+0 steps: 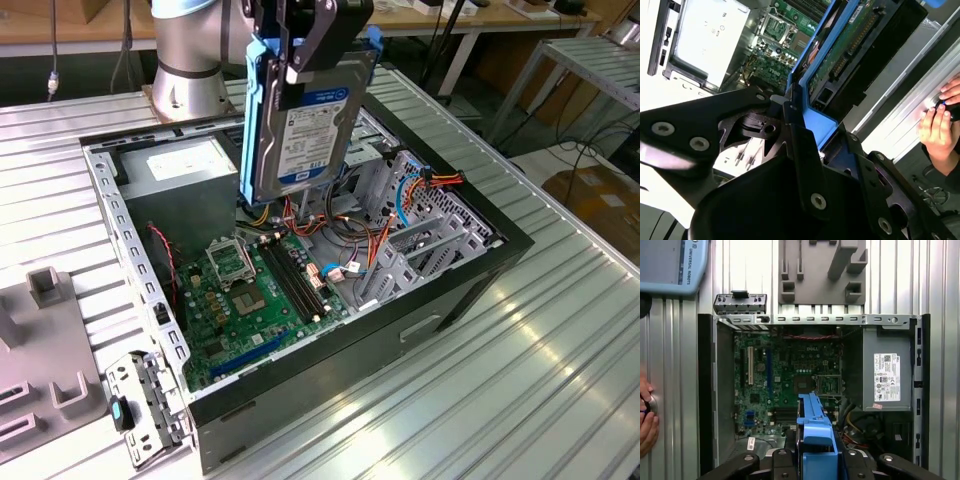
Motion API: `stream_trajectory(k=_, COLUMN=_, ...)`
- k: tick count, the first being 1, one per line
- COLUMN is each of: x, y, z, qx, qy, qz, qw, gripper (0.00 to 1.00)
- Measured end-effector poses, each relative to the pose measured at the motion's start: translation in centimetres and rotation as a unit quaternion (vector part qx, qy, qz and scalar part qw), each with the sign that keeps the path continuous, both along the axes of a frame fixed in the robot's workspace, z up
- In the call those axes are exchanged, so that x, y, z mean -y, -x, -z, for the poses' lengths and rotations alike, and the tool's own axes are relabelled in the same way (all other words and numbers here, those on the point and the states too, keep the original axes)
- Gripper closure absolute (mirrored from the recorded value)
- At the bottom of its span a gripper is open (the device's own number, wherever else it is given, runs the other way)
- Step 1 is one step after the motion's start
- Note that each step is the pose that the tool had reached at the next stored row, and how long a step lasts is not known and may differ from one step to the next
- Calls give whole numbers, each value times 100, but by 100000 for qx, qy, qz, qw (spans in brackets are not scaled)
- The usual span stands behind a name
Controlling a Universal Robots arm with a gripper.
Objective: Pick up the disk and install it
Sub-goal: 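Insert the disk into the insertion slot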
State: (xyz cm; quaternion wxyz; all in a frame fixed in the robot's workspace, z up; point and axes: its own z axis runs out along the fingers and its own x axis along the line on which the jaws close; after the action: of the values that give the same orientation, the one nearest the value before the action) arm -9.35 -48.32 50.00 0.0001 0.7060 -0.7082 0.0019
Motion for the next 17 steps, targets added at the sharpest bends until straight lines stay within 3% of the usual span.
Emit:
stream_trajectory(k=2, x=65, y=-4, z=2, qx=-2, qy=1, qz=2, qw=100000, gripper=63)
stream_trajectory(k=6, x=135, y=-6, z=6, qx=3, qy=0, qz=13, qw=100000, gripper=63)
stream_trajectory(k=14, x=145, y=-12, z=6, qx=1, qy=1, qz=7, qw=100000, gripper=63)
stream_trajectory(k=17, x=144, y=-66, z=6, qx=1, qy=-1, qz=13, qw=100000, gripper=63)
